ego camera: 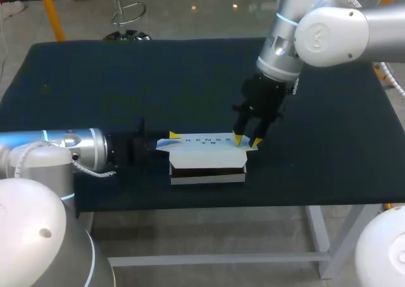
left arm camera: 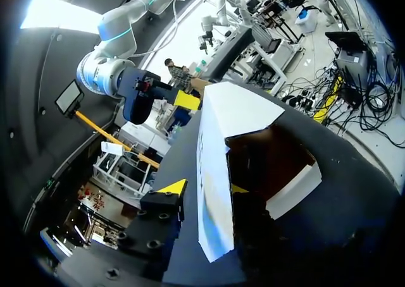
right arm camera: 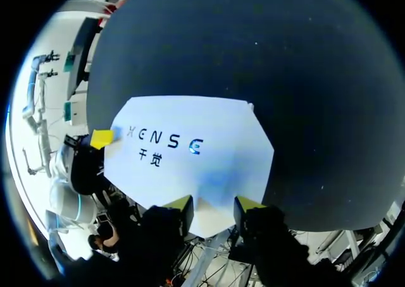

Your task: Assemble the packaging by folding the flat box into shape, placing the metal phone stand inside, and closing the box properly

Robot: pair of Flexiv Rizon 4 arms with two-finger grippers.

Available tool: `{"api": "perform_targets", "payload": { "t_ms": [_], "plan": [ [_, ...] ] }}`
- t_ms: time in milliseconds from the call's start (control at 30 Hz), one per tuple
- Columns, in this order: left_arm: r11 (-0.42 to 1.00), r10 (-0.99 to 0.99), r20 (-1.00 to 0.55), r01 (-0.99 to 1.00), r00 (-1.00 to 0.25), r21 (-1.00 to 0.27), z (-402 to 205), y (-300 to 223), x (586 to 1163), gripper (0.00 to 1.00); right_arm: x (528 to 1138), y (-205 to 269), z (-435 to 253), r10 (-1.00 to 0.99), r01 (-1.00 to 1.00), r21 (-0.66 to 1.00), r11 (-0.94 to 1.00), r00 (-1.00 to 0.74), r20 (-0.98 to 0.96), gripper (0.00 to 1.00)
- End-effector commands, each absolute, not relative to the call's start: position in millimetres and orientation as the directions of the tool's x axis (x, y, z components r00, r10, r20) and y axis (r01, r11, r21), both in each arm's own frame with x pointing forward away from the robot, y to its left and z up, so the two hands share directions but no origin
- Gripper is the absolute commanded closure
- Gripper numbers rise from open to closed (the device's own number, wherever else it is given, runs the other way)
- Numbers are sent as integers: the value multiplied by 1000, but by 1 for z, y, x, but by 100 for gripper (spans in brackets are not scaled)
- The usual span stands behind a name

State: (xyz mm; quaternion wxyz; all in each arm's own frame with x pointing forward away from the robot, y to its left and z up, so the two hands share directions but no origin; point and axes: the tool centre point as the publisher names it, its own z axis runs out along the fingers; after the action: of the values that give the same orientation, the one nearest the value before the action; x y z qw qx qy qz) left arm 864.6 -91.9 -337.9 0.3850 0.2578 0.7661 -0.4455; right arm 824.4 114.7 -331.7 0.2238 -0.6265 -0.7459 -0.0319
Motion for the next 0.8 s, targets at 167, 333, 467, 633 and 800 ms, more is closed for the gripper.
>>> {"api": "perform_targets", "payload": {
  "t_ms": [167,333,467,633,800],
  "plan": [
    [516,62,-816,718,-575,-467,-334,-77,847,58,827,115,-332,919,946,-240,216,-114,377,54],
    [556,83,-800,694,-594,-458,-333,-64,837,53,827,115,-332,920,947,-240,216,-114,376,54],
    [582,101,-775,669,-624,-463,-323,-52,830,44,826,115,-333,919,947,-240,215,-114,377,54],
    [605,133,-711,625,-691,-493,-303,-35,823,15,825,116,-335,918,947,-240,216,-113,380,54],
    [629,178,-598,558,-782,-542,-277,-15,820,0,824,115,-336,919,948,-237,214,-113,377,54]
  ]
}}
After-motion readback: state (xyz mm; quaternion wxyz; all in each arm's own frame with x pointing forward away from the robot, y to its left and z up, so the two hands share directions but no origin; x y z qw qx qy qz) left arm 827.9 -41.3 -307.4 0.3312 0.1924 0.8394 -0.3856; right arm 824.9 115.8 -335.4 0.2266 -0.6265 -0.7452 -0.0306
